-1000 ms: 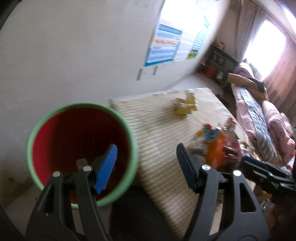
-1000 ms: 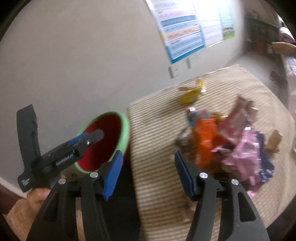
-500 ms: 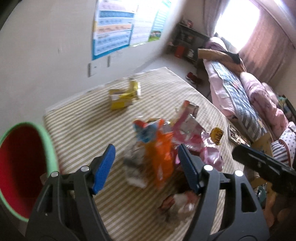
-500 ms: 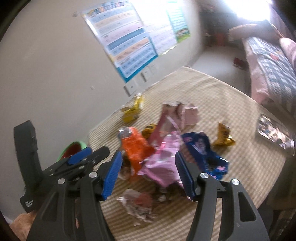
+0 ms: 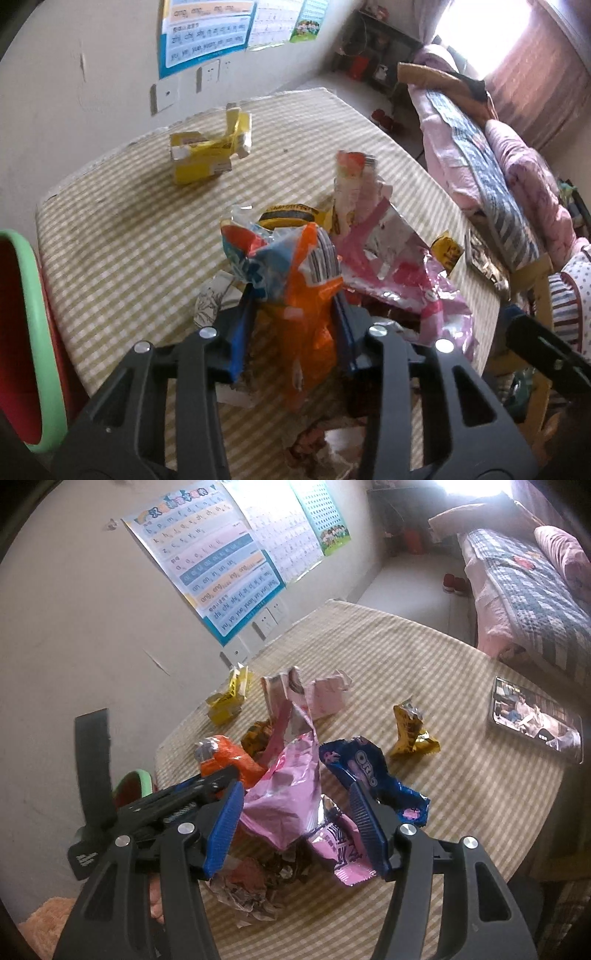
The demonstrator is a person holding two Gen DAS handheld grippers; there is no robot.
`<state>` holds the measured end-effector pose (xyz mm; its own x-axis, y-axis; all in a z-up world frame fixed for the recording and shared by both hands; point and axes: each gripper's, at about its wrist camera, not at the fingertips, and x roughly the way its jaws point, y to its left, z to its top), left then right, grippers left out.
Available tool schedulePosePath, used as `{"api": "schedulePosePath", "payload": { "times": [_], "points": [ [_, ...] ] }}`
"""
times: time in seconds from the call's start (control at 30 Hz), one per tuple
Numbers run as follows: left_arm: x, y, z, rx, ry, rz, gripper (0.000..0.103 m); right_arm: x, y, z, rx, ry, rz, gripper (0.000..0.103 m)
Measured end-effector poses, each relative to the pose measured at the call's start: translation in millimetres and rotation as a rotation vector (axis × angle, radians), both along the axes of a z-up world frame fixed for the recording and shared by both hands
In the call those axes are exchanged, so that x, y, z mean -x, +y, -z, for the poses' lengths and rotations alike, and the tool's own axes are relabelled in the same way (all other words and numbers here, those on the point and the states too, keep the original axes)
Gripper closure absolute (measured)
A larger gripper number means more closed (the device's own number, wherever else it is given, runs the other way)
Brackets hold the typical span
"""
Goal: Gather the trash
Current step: 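Grasp the orange snack bag with the left gripper while the right gripper grasps the pink bag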
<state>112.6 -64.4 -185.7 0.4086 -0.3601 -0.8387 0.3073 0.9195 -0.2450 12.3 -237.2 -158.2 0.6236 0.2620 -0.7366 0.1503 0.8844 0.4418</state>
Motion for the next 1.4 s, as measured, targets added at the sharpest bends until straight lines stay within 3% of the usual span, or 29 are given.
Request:
{"api": "schedulePosePath", "payload": {
  "times": [0.4, 0.7, 0.97, 1.2, 1.27, 1.3, 1.4],
  "points": [
    [42.0, 38.2, -58.0, 0.030, -0.167, -0.066, 0.066, -16.1, -2.8, 21.4, -0.046, 0.079, -0.002, 0.045],
    [52.4, 72.1, -59.7, 0.100, -0.131, -0.140, 0.066, -16.5, -1.7, 28.7, -0.022, 0.109, -0.004, 0.045],
    [62.2, 86.1, -69.3, 0.141, -0.146, -0.148, 0.066, -17.9, -8.7, 43.8, -0.019, 0.169, 0.005, 0.044],
    [63.2, 91.1, -60.0, 0.151, -0.108, -0.157, 0.065, -14.8, -7.5, 54.4, -0.046, 0.197, 0.001, 0.044],
    [63.4, 90.4, -59.3, 0.154, -0.103, -0.156, 0.065, -12.3, -8.7, 51.3, -0.046, 0.185, 0.005, 0.050],
    [63.9, 90.7, -58.8, 0.155, -0.105, -0.154, 0.065, -11.2, -8.8, 49.1, -0.041, 0.179, 0.004, 0.060],
    [64.3, 88.4, -60.6, 0.151, -0.114, -0.149, 0.065, -8.1, -9.1, 38.5, -0.035, 0.149, 0.000, 0.062]
  ]
}}
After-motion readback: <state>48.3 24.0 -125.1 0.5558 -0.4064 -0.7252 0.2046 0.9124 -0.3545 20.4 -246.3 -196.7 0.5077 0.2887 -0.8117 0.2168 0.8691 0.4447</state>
